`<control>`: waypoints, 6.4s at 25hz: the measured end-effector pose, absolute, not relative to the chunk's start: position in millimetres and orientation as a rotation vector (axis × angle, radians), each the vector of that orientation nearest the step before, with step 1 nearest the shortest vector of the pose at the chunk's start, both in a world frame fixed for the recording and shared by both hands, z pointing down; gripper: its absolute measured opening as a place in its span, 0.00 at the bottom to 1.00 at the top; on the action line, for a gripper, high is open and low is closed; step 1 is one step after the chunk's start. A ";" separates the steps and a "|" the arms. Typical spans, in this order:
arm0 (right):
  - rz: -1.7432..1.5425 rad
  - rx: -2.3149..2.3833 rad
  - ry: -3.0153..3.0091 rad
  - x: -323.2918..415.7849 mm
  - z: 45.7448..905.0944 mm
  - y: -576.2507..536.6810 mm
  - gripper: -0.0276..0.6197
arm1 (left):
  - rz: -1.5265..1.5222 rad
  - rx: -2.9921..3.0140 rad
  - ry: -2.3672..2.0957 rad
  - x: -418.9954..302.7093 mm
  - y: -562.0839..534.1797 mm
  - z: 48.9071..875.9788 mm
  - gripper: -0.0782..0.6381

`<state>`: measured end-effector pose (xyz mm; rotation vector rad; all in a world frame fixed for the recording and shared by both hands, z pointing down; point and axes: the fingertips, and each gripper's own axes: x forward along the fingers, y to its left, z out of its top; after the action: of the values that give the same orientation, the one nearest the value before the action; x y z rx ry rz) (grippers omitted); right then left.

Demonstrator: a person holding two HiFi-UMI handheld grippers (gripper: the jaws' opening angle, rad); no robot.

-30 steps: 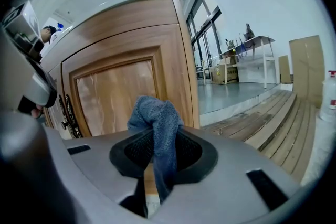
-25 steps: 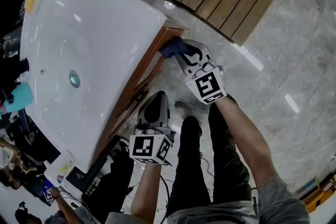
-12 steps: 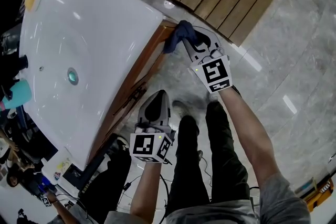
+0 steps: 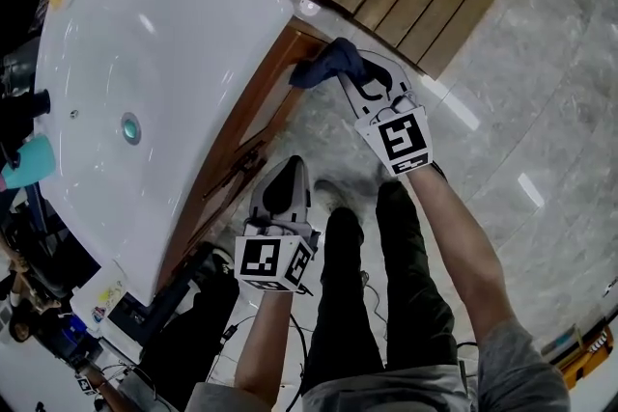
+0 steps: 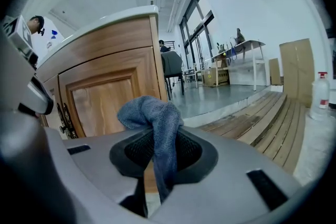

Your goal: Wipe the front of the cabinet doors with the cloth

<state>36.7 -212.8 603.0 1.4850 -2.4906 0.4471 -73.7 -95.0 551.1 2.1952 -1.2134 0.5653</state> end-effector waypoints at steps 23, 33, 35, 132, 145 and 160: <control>0.694 1.698 -2.417 55.3 625.9 -161.5 0.17 | 0.573 2.216 -1.221 -103.3 -58.5 566.1 0.12; 1.155 1.846 -2.426 45.1 678.2 -196.7 0.17 | 0.588 2.224 -1.209 -112.1 -60.4 582.2 0.12; 1.245 1.865 -2.410 40.2 688.4 -204.9 0.17 | 0.595 2.219 -1.211 -117.6 -61.4 584.8 0.12; 1.333 1.523 -2.619 -84.9 458.0 -42.8 0.17 | 0.392 2.222 -1.334 -169.2 -16.3 406.0 0.12; 1.031 1.519 -2.684 -65.2 289.5 -43.6 0.17 | 0.250 2.290 -1.434 -151.3 -23.8 252.6 0.12; 0.649 1.515 -2.765 -71.5 148.2 -50.7 0.17 | 0.160 2.428 -1.474 -161.6 -33.9 137.6 0.12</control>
<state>-71.5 -50.7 148.2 1.5148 -2.7646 0.6487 -161.6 -33.9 137.6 2.4278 -1.4743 0.1597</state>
